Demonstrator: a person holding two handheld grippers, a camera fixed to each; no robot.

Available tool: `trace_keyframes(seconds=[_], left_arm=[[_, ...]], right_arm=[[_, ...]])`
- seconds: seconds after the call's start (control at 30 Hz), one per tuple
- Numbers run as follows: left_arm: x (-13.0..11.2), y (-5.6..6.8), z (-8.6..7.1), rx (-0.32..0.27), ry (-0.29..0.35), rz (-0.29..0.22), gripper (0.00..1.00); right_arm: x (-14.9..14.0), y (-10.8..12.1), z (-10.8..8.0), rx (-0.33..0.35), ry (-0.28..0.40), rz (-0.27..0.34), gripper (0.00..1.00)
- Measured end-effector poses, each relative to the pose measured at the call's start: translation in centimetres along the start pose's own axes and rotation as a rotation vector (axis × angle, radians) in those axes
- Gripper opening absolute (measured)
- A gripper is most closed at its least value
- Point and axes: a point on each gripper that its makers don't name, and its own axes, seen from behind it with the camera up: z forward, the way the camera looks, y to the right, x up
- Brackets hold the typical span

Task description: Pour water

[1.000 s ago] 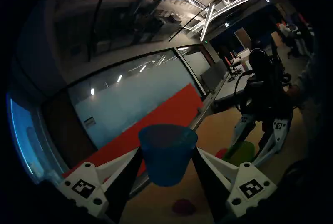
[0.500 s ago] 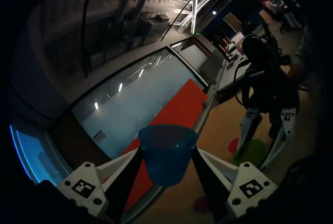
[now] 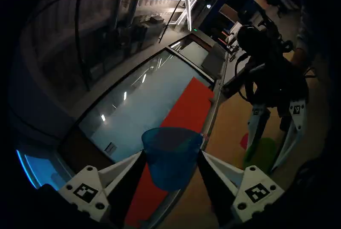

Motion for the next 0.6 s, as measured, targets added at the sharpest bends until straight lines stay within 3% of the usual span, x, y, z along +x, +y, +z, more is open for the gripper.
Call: trace_keyframes(seconds=[0.6], left_arm=[[0.47, 0.31, 0.65, 0.012, 0.005, 0.114, 0.83]], right_arm=[[-0.16, 0.27, 0.00, 0.000, -0.003, -0.002, 0.91]])
